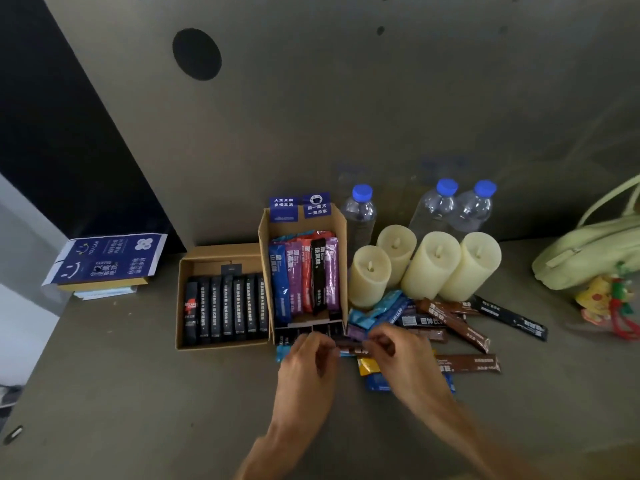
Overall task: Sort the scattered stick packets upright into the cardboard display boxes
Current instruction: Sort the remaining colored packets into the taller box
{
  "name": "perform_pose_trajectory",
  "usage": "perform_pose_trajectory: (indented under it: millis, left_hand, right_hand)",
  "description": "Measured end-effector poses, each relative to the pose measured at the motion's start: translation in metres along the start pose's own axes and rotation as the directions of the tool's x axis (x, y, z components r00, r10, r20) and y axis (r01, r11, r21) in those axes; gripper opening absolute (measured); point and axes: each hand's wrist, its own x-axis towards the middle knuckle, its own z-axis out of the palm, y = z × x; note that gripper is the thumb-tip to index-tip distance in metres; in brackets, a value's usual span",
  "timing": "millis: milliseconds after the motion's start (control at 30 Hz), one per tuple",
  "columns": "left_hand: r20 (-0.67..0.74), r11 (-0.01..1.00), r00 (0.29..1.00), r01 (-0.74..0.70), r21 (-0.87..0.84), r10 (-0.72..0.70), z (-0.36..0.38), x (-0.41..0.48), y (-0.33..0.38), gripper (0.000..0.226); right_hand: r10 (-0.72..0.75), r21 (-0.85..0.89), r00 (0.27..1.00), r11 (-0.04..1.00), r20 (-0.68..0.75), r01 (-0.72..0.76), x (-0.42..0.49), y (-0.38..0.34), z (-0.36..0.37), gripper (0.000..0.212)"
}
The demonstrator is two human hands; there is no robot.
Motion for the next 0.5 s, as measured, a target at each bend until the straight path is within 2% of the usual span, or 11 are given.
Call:
perform_pose_trajectory:
  millis: [133,233,300,400,500]
  left_hand:
    - [0.225,0.974,0.964,-0.178,0.137,0.144,0.024,-0.001,0.019,0.013]
    - [0.37,0.903,0.92,-0.262,0.34,0.128,0.048,0.002,0.033,0.024]
    - [0.415,0.834,0.898,-0.338,0.436,0.147,0.06,0.005,0.038,0.024]
    - [0.444,0.766,0.88,-0.4,0.502,0.169,0.066,0.009,0.042,0.044]
    - [0.373,0.872,0.905,-0.34,0.353,0.202,0.059,0.008,0.049,0.047]
  right_hand:
    - [0.071,-0.071,0.996,0.995,-0.056,-0.075,-0.006,0.036,-0.024,0.003]
    - [0.087,-0.118,0.995,0.989,-0.057,-0.093,-0.007,0.055,-0.034,0.004]
    - [0.106,-0.116,0.992,0.987,-0.068,-0.113,-0.007,0.063,-0.037,0.007]
    - [0.111,-0.086,0.991,0.989,-0.078,-0.118,-0.008,0.07,-0.042,0.009]
    - [0.138,-0.053,0.986,0.988,-0.097,-0.143,-0.006,0.076,-0.046,0.01]
